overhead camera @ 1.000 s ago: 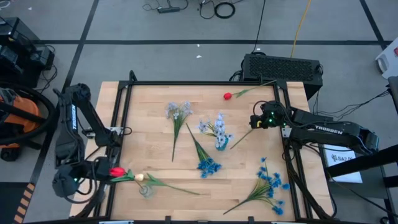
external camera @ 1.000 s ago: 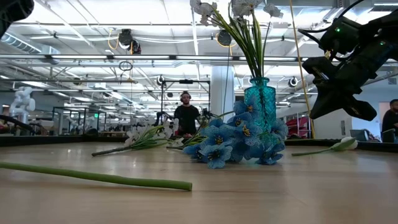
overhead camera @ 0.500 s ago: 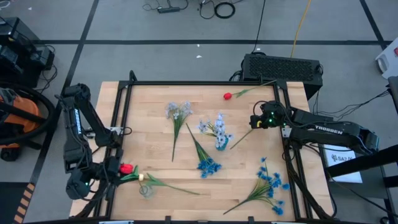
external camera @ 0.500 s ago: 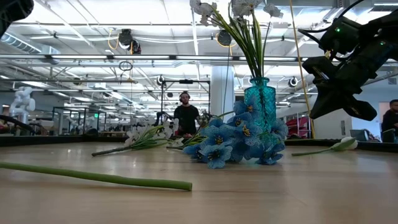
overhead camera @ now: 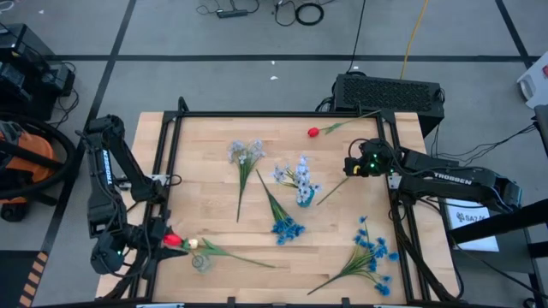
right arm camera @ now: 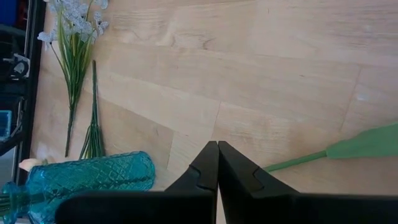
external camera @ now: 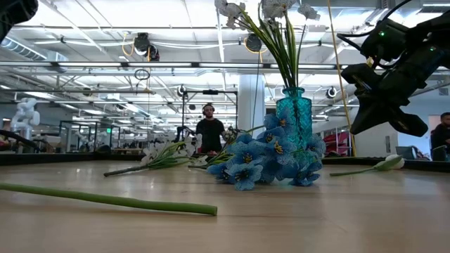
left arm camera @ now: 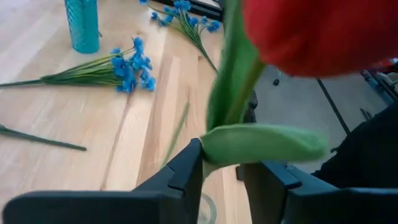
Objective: Sort flowers into vase by color
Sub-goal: Put the left red flower into the transparent flower vase, then put the white flower into the blue flower vase
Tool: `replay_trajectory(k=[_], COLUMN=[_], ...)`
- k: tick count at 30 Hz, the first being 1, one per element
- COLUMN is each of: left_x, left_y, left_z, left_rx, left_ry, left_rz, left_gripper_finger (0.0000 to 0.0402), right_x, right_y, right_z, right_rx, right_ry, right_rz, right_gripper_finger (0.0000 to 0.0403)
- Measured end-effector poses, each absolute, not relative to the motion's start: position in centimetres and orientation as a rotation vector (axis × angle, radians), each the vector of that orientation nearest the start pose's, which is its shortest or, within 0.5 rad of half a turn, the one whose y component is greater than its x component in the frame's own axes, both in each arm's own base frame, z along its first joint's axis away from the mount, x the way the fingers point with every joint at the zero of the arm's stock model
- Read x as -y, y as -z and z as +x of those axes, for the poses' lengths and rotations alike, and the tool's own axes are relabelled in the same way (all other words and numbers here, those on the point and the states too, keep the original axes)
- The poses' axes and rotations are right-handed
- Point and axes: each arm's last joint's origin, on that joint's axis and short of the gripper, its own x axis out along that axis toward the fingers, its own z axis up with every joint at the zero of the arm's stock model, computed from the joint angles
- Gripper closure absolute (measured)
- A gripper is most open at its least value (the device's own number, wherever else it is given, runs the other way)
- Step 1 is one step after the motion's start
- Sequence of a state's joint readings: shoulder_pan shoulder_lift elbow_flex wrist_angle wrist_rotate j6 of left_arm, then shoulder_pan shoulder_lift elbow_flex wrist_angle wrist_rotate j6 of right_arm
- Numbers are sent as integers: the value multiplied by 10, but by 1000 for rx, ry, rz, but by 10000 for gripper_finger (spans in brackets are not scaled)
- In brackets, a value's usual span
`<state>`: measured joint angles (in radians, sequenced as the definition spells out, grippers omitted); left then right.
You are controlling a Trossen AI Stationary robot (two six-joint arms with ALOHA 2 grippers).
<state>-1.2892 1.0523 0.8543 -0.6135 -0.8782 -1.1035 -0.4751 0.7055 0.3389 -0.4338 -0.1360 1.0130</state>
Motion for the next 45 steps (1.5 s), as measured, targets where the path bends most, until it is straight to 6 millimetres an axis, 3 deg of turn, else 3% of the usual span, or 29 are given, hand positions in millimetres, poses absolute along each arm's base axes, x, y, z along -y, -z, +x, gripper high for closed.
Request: replay_trajectory(k=[9,15,21,28,33,39,45], left_x=[186,179,163,134,115,105,76], left_y=[-273,-265,-255,-249,-251,-258,-262], left_z=[72,66,59,50,46,55,61], left_rx=[-739,-913,-1097,-1175,-1103,-819,-695], left_ry=[245,221,83,-235,-477,-443,-494], left_rz=[-308,-304,-248,-168,-181,-177,-176], left_gripper_finger=[266,266,265,265,265,265,265], right_x=[59,60,61,62,62,64,67], right_y=[-179,-188,-190,-190,-190,-188,-182], right_z=[123,124,125,125,125,125,131], right_rx=[-565,-534,-491,-448,-422,-373,-408], right_ry=[689,711,754,801,829,910,934], right_rz=[1188,1176,1244,1324,1379,1449,1434], right_gripper_finger=[403,403,403,403,403,403,403])
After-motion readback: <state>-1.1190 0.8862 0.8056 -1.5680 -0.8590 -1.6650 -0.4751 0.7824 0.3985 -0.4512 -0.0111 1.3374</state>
